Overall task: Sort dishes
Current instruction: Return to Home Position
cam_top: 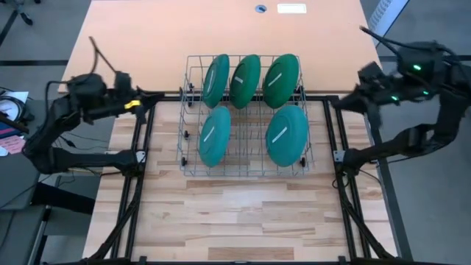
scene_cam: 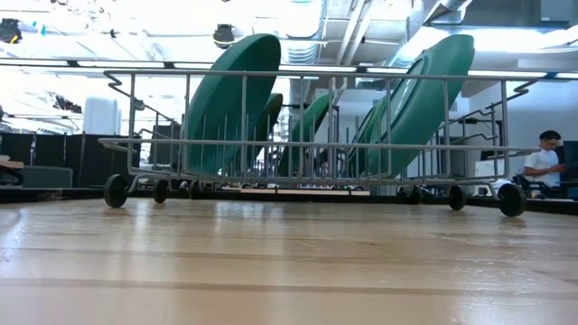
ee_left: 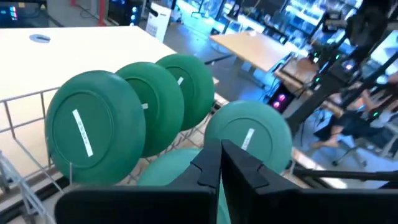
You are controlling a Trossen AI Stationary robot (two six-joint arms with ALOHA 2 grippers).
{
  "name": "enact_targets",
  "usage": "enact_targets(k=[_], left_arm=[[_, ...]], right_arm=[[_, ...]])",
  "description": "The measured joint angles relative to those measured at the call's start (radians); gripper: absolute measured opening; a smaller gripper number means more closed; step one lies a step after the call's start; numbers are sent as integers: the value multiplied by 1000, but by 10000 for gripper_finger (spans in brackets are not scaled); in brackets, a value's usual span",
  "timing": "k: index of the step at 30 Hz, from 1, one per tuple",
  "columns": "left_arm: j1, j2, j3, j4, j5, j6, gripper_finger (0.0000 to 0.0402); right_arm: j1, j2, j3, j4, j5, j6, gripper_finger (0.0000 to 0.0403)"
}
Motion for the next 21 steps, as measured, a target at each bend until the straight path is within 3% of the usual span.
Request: enact_targets(k=[4,10,14,17,21], left_arm=[[-2,-55,0,-34,-1,-31,20],[-2,-111,0,-36,26,-103,35],[-2,-116,0,13,63,-1,36],[-2,-107,-1,98,158,147,36],[-3,-92,-43,235,209,200,36]], right_arm=[[114,-52,0,0,-11,-26,4],[215,-95,-4,-1,-11,113,8],[247,-121,-5,20,-1,-30,3],[242,-150,-15,89,16,-146,2],[243,-206,-63,185,16,-256,2]])
